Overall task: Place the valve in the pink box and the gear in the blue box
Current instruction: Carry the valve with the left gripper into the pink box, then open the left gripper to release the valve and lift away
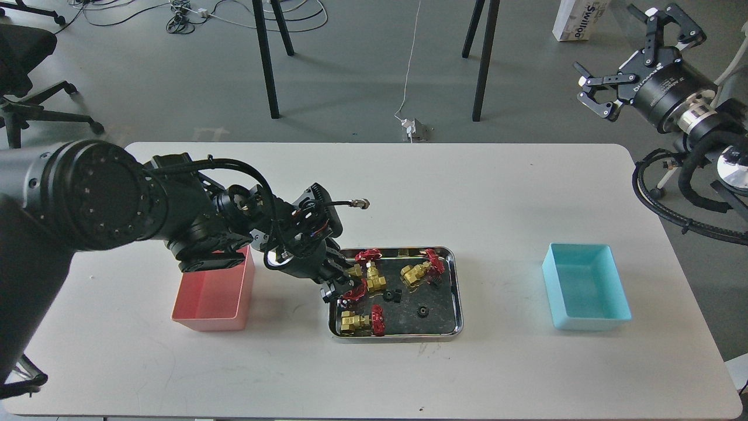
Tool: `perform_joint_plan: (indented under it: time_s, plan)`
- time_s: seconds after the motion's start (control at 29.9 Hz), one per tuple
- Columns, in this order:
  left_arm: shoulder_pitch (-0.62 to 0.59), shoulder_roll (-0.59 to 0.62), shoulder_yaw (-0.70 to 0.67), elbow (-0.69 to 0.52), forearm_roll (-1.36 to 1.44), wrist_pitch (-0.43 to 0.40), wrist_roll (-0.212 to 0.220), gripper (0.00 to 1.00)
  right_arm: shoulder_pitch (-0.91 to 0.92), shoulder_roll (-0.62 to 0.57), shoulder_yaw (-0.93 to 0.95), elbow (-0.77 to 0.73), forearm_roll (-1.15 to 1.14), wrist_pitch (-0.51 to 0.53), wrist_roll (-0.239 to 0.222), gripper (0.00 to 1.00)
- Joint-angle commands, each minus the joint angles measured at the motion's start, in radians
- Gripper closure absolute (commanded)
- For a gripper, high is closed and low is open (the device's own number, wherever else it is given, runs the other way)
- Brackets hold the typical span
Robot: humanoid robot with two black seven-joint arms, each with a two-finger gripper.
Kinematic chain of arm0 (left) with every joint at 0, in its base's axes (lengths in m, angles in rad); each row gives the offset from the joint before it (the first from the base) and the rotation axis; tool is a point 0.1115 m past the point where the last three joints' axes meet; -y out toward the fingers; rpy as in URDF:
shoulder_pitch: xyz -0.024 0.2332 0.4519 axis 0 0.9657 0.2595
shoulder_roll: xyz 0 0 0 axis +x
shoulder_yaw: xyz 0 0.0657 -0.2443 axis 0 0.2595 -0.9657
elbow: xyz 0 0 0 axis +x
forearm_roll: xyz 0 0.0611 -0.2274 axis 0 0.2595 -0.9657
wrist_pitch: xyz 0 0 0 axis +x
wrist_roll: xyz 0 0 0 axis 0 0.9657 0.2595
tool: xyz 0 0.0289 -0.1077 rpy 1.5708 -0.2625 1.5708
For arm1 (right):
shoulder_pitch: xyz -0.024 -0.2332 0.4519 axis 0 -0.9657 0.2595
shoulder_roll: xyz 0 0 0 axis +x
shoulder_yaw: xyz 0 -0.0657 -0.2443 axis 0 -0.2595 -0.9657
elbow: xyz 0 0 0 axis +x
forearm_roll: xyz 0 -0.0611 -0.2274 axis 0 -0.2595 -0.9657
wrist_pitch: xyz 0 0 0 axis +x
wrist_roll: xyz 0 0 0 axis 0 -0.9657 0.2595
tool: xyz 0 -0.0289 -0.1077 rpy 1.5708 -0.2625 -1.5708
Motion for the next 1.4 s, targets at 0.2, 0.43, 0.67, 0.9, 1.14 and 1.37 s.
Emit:
perform_joint_plan:
  time_s: [0.2,0.43,0.67,0.9,1.14,1.37]
  plan:
    - [-0.213,0.169,-0.031,-0.216,0.022,0.0,0.0,0.93,0.011,0.0,0.015,0.014,0.0,-0.02,0.001,0.0]
    - [-0.328,0.541,-0.129,-0.461,0.112,-0.002,0.0,0.92,0.201,0.0,0.026,-0.003,-0.003,-0.216,-0.003,0.0]
    - [-0.25,0.802,-0.132,-0.486,0.304,-0.006,0.0,0.92,0.277,0.084,0.02,-0.083,-0.006,-0.29,-0.009,0.0]
    - [-0.072,0.827,-0.146,-0.399,0.31,0.001,0.0,0.92,0.266,0.117,0.02,-0.081,-0.004,-0.29,-0.009,0.0]
    - [0.039,0.821,-0.201,-0.273,0.31,0.0,0.0,0.92,0.245,0.109,0.02,-0.069,-0.004,-0.29,-0.006,0.0]
    - [0.157,0.726,-0.219,-0.137,0.31,0.0,0.0,0.92,0.216,0.101,0.024,-0.069,-0.004,-0.288,-0.003,0.0]
